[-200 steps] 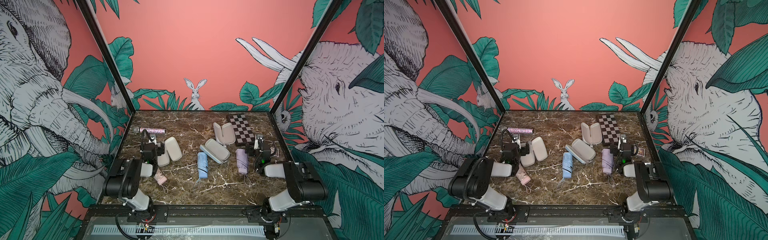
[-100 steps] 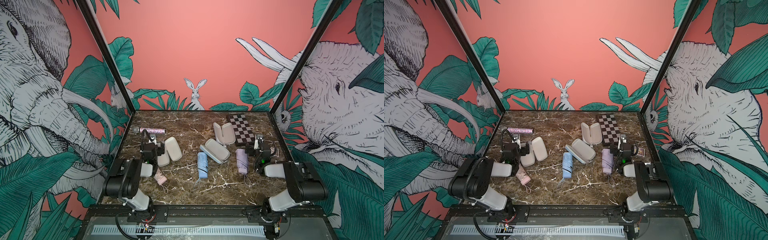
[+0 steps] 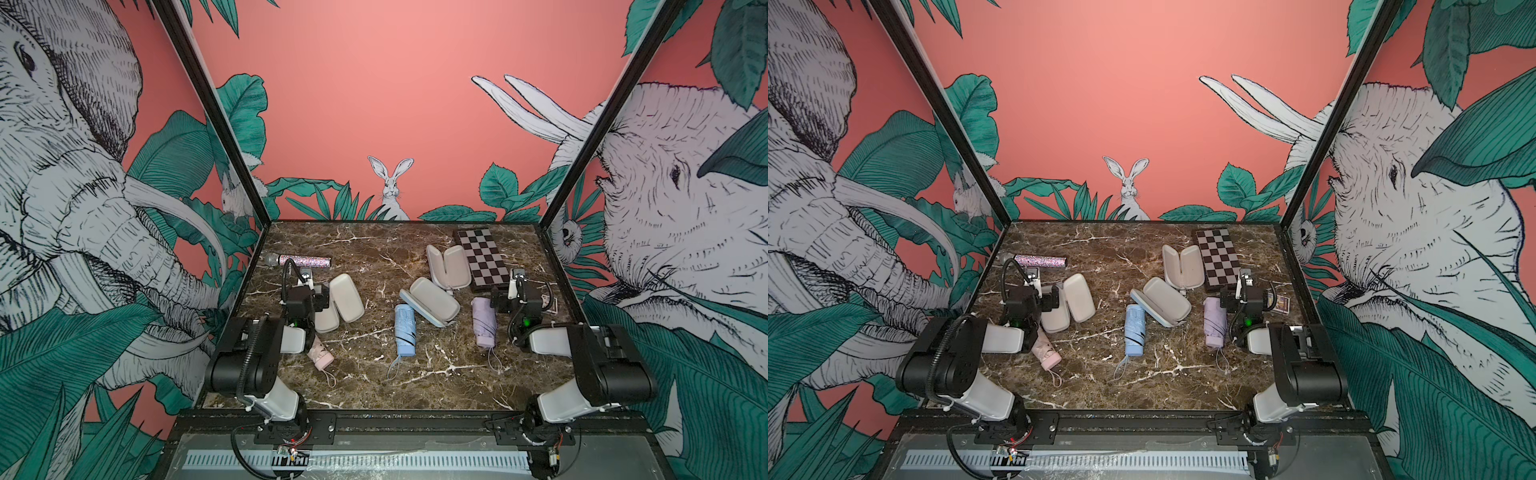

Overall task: Put umbrellas into zippered umbrella sleeves
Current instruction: Move the umbrella to the center of the board.

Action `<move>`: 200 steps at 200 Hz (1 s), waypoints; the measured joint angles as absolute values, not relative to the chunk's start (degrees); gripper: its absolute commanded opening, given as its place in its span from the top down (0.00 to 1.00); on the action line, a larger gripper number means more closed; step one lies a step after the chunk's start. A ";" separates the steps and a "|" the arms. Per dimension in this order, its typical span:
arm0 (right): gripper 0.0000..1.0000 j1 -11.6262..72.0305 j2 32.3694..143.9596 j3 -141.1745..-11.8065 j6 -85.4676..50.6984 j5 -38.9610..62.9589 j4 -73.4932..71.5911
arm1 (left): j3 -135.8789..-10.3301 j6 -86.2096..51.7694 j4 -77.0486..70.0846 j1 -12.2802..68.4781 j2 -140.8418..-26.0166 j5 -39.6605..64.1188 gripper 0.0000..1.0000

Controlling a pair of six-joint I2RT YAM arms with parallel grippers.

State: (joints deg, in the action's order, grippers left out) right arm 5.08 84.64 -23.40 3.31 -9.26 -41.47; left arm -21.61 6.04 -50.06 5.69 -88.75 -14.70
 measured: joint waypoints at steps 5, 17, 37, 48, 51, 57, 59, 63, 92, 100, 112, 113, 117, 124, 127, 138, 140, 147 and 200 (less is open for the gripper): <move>0.01 6.83 83.09 -23.99 4.29 -10.46 -39.51 | -21.74 6.44 -48.27 6.68 -87.42 -15.79 0.00; 0.01 11.31 79.42 -25.98 5.56 -13.17 -35.94 | -22.74 6.85 -43.38 9.50 -83.05 -19.11 0.00; 0.01 17.39 73.21 -31.18 3.49 -19.77 -26.81 | -27.29 4.95 -32.25 13.93 -73.95 -26.68 0.00; 0.01 19.42 70.19 -35.18 0.95 -24.25 -19.25 | -30.83 2.81 -24.84 14.68 -69.28 -30.30 0.00; 0.01 20.01 69.47 -36.34 0.19 -25.39 -17.08 | -31.79 1.91 -22.81 14.74 -68.01 -31.20 0.00; 0.01 21.15 68.16 -38.96 -1.17 -27.75 -12.45 | -34.11 0.08 -18.13 14.74 -65.60 -32.95 0.00; 0.01 21.45 67.83 -39.77 -1.61 -28.36 -11.03 | -34.96 -0.62 -16.34 14.74 -64.84 -33.52 0.00; 0.01 21.98 67.24 -41.15 -2.24 -29.26 -8.73 | -36.75 -2.17 -12.60 14.74 -63.55 -34.30 0.00; 0.07 24.64 62.78 -47.90 -11.44 -25.91 4.40 | -49.19 -11.57 9.37 14.59 -59.59 -34.22 0.01; 0.10 24.27 61.52 -47.88 -13.80 -21.08 5.67 | -50.50 -14.09 13.02 14.48 -58.92 -33.10 0.02; 0.14 24.47 61.30 -48.45 -16.49 -16.51 8.27 | -50.98 -17.04 18.37 13.56 -58.00 -29.58 0.08; 0.14 24.58 61.47 -48.66 -16.78 -15.94 8.73 | -51.03 -17.12 19.03 13.43 -57.95 -29.08 0.08; 0.14 24.75 61.84 -49.34 -17.78 -15.25 10.02 | -51.09 -17.76 20.97 12.99 -57.87 -27.75 0.11; 0.14 25.67 63.79 -51.64 -19.33 -13.58 13.37 | -51.29 -19.25 24.60 12.14 -58.00 -25.47 0.15; 0.14 26.24 64.90 -52.77 -19.90 -13.45 14.81 | -51.40 -19.84 26.04 11.90 -58.15 -24.62 0.16; 0.14 28.80 69.71 -57.63 -22.00 -12.53 18.85 | -52.01 -22.00 32.01 11.07 -59.22 -22.22 0.19; 0.14 29.36 70.70 -58.50 -22.35 -12.56 19.38 | -52.16 -22.39 32.99 10.98 -59.48 -21.65 0.19; 0.13 31.48 73.49 -60.84 -23.24 -12.49 20.91 | -52.47 -23.70 36.56 10.83 -60.47 -20.23 0.20; 0.15 47.79 92.60 -74.04 -27.35 -12.16 29.78 | -45.52 -30.65 47.05 6.33 -60.12 -13.08 0.17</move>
